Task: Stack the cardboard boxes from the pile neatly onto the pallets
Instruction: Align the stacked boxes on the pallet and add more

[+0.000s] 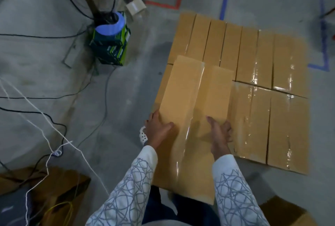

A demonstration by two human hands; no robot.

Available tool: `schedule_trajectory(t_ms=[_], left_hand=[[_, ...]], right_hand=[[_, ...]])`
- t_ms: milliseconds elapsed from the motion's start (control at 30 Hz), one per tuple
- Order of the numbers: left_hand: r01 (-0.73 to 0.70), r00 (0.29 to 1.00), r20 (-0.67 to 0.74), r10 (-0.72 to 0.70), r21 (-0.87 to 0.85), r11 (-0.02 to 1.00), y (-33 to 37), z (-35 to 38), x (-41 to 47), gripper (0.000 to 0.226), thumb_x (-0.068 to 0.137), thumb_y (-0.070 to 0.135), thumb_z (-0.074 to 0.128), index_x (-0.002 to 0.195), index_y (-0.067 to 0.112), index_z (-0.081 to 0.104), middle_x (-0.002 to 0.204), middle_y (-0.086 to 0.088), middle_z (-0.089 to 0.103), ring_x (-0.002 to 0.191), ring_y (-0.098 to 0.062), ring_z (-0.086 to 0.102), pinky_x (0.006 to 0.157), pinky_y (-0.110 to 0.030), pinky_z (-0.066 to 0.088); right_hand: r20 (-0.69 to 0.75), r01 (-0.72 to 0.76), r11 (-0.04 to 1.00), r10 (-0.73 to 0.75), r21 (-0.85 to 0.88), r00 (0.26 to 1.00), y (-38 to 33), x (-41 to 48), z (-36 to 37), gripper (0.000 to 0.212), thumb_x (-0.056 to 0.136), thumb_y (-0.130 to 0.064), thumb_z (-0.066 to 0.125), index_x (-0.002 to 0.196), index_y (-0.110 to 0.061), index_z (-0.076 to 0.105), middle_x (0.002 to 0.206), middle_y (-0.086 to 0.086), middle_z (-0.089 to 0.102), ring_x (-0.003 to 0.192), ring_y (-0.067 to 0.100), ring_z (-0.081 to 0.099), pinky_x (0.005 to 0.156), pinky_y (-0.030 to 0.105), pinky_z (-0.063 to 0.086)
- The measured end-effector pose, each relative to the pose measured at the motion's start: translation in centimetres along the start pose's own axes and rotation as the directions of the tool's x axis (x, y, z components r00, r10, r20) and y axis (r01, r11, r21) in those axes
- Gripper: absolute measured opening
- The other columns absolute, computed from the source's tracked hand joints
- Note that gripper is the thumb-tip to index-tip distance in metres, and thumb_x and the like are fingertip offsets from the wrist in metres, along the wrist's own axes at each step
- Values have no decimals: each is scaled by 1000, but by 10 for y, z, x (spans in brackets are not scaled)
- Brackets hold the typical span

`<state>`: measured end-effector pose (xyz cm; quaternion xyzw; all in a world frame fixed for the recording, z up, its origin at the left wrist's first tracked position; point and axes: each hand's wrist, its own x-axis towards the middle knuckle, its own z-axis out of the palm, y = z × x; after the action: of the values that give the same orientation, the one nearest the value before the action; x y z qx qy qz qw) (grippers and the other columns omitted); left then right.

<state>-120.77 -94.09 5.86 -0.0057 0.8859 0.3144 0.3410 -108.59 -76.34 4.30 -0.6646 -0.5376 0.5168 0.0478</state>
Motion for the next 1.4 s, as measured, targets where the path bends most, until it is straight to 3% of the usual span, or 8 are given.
schedule_trajectory(t_ms=[267,400,500,667,933,1167,1333,1400], left_hand=[[-28,979,205,4,117,993,15,-2,159,93,85,44,76,160,20,27,163,-6,30,147,-36,29,119,-51,30],[-33,969,248,-3,141,989,10,7,227,95,84,47,75,160,22,25,163,-5,29,147,-37,27,117,-52,32],[-31,963,271,-9,142,989,3,16,257,97,85,49,74,162,23,21,164,-5,27,148,-38,23,117,-52,30],[37,954,294,-57,74,997,-15,29,273,102,83,47,77,163,25,17,164,-4,28,150,-36,21,119,-53,29],[138,936,337,-101,-90,986,-22,29,273,97,82,36,76,163,30,22,162,2,33,147,-23,33,121,-45,32],[189,953,258,-158,-99,977,-4,43,265,107,73,47,70,163,31,14,166,3,26,150,-30,26,120,-58,27],[153,965,224,-139,-46,987,2,39,271,111,71,52,68,163,33,9,167,3,22,151,-31,21,120,-61,24],[112,973,203,-108,-7,994,1,40,276,108,80,47,74,164,32,7,168,3,21,151,-32,21,119,-62,24]], right_hand=[[-70,-102,994,99,-36,993,-45,99,89,97,83,-51,78,160,-24,26,162,4,29,148,40,19,119,58,25],[-14,-184,983,184,4,983,-1,198,125,109,49,-81,85,142,-43,42,147,-5,47,139,42,39,102,70,44],[5,-239,971,239,1,971,43,269,135,99,43,-79,90,129,-45,55,136,-5,58,133,40,49,98,69,48],[35,-191,982,190,8,981,20,259,156,90,48,-73,92,126,-42,61,132,-1,61,123,38,55,86,61,59],[-13,-83,985,82,-152,997,3,239,178,119,49,-79,85,145,-28,38,140,5,53,126,37,53,104,62,49],[6,-73,994,74,-85,997,22,266,173,125,40,-88,82,143,-24,47,138,3,59,124,34,57,102,59,52],[65,-113,993,111,35,992,-36,214,189,30,90,-23,78,105,-23,52,104,-1,62,94,17,62,66,30,54],[83,-118,991,112,61,990,-41,210,193,33,93,-15,73,112,-20,47,104,-3,59,94,17,61,64,31,54]])
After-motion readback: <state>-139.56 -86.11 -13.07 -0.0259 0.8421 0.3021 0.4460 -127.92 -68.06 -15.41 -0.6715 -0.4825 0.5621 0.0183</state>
